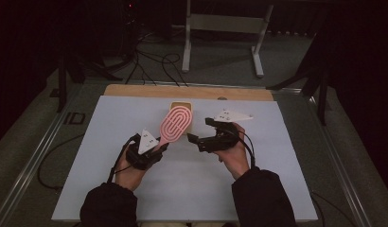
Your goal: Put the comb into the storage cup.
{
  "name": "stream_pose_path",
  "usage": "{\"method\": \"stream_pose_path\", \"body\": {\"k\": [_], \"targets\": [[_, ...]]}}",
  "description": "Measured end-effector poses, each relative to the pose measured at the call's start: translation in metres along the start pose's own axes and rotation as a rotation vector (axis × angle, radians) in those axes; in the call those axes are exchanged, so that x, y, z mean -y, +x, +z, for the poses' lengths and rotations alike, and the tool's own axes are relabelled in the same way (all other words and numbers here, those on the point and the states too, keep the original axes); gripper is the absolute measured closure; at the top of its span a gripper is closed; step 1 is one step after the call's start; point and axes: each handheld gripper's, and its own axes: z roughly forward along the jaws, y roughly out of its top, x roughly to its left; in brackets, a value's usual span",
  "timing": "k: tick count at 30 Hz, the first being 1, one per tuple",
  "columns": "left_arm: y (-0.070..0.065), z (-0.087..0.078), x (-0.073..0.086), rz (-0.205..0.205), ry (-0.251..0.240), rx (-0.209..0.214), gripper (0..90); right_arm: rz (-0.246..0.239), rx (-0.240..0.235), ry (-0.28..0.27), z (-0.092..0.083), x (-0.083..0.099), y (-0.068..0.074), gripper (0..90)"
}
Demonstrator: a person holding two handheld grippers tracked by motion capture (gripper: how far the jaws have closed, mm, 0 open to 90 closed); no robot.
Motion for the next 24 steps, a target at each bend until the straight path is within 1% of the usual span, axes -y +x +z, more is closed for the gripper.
{"method": "stream_pose_path", "body": {"k": [9,12,15,16,17,19,24], "targets": [[-0.002,0.001,0.000,0.007,0.000,0.003,69.9,0.021,-0.008,-0.003,0.007,-0.004,-0.002,7.5],[-0.003,0.001,0.000,0.014,0.000,0.005,69.9,0.032,-0.017,-0.005,0.011,-0.007,-0.001,7.5],[-0.003,0.001,-0.001,0.016,-0.001,0.006,69.9,0.034,-0.020,-0.001,0.013,-0.007,-0.001,7.5],[-0.004,0.001,-0.001,0.013,-0.006,0.008,69.9,0.050,-0.030,0.009,0.016,-0.008,0.000,7.6],[-0.004,0.001,-0.001,0.013,-0.006,0.008,69.9,0.055,-0.031,0.011,0.017,-0.009,0.000,7.6],[-0.005,0.002,-0.001,0.016,-0.006,0.015,69.9,0.057,-0.033,0.013,0.018,-0.009,0.001,7.6],[-0.007,0.002,-0.001,0.021,-0.007,0.017,69.9,0.067,-0.039,0.021,0.022,-0.010,0.002,8.1]]}}
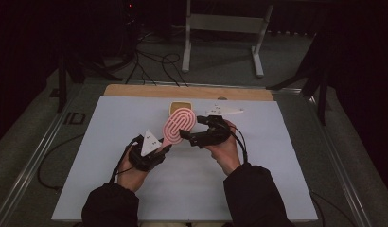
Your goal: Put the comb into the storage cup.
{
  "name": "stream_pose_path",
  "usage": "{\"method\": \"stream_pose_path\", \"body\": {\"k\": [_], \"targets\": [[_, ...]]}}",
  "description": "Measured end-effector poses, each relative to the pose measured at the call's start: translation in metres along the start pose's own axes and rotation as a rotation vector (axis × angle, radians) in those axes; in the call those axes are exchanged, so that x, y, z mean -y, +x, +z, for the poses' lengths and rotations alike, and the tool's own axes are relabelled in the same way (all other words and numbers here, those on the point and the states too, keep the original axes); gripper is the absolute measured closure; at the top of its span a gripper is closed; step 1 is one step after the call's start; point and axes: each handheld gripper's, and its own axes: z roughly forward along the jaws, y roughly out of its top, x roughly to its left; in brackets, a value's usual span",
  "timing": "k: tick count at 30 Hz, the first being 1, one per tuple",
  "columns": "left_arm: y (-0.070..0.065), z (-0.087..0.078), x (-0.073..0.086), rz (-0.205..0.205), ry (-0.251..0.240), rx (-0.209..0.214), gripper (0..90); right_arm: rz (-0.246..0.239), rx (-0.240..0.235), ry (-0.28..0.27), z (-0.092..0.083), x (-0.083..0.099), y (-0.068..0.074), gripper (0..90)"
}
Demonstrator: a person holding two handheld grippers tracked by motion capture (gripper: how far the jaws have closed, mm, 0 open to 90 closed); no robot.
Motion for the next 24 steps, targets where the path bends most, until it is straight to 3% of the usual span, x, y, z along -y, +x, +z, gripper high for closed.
{"method": "stream_pose_path", "body": {"k": [12,20,24], "targets": [[-0.005,0.001,-0.001,0.017,-0.010,0.012,69.9,0.036,-0.018,0.021,0.011,0.001,-0.001,14.5],[-0.008,0.000,-0.002,0.026,-0.022,0.023,69.9,0.032,-0.018,0.038,0.016,0.002,0.003,31.3],[-0.008,0.000,-0.002,0.017,-0.032,0.036,69.9,0.058,-0.059,0.032,0.018,0.002,0.002,38.3]]}}
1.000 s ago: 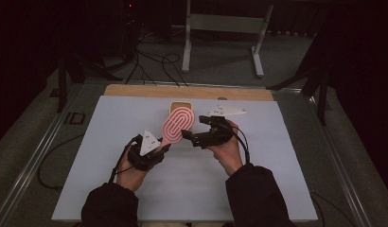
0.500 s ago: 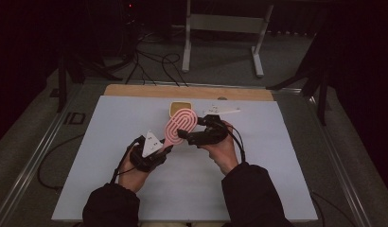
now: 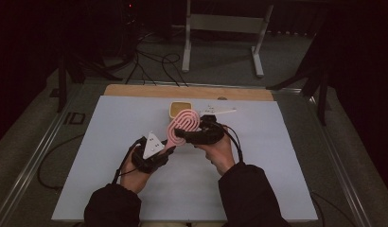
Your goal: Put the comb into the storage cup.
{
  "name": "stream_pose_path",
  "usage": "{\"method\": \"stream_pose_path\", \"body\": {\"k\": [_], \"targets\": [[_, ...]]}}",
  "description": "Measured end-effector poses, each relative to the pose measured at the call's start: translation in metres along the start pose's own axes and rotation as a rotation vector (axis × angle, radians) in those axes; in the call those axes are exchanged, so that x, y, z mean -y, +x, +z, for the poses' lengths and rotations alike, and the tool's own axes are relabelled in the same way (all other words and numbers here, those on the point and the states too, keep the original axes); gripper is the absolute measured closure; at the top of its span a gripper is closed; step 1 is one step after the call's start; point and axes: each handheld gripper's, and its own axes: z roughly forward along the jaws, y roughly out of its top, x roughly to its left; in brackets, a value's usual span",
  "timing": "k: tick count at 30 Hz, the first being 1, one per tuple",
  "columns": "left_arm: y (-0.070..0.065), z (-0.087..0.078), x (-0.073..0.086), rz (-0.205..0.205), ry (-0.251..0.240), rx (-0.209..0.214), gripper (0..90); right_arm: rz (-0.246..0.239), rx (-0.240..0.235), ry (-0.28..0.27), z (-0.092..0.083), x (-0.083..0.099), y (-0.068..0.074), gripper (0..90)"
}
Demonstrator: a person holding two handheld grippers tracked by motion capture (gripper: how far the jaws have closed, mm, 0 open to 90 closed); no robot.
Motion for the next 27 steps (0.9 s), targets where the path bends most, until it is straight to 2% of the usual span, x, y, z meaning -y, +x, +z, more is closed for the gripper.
{"method": "stream_pose_path", "body": {"k": [3,4,7,14,22,27], "targets": [[0.0001,-0.0002,0.0000,0.002,0.001,0.000,69.9,0.006,-0.011,0.001,0.0006,0.0004,-0.0004,39.0],[0.0000,0.0000,0.0001,0.000,-0.001,0.003,69.9,0.010,-0.024,0.008,0.0011,0.0007,-0.0005,43.9],[-0.0001,0.0006,0.0007,0.000,-0.002,0.007,69.9,0.007,-0.033,0.011,0.0015,0.0011,-0.0002,46.9],[-0.0008,0.0020,0.0016,0.004,-0.004,0.009,69.9,0.031,-0.068,0.018,0.0007,0.0013,-0.0014,52.6],[-0.0006,0.0042,0.0033,0.001,0.003,0.014,70.0,0.031,-0.084,0.027,0.0014,0.0012,0.0017,57.2],[-0.0004,0.0044,0.0037,-0.003,0.000,0.020,70.2,0.036,-0.114,0.030,0.0012,0.0005,0.0035,60.4]]}}
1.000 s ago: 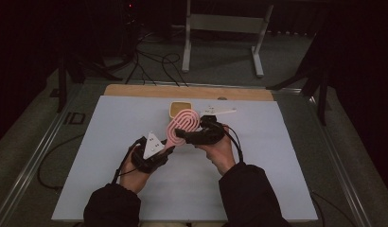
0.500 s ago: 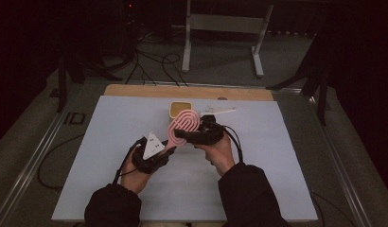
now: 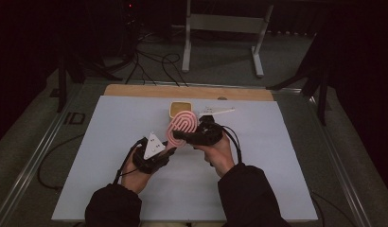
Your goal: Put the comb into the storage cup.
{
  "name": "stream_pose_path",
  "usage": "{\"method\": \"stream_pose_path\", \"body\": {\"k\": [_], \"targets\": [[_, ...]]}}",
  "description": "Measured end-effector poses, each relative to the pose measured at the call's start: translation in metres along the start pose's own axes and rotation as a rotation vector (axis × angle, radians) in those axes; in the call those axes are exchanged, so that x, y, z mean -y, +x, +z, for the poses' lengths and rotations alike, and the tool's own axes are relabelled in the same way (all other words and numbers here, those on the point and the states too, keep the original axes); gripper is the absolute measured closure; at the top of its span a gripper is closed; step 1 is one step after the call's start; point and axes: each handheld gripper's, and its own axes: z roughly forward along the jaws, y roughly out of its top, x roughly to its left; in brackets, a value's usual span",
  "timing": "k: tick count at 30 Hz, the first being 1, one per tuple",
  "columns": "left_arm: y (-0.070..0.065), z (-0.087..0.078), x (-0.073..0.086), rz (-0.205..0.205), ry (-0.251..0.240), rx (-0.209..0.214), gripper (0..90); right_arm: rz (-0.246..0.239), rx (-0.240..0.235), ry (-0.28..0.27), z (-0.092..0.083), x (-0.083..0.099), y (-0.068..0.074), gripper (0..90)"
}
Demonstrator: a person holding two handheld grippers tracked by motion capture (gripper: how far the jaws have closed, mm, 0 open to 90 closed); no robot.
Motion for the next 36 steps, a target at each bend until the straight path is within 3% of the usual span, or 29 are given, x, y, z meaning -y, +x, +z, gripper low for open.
{"method": "stream_pose_path", "body": {"k": [21,36], "targets": [[0.0018,0.0016,0.0019,-0.005,-0.005,0.008,70.0,-0.016,-0.038,-0.008,0.0020,-0.0007,0.0042,63.8],[0.0021,0.0012,0.0018,-0.017,-0.015,0.011,68.8,-0.010,-0.037,-0.014,0.0017,-0.0008,0.0052,63.8]]}}
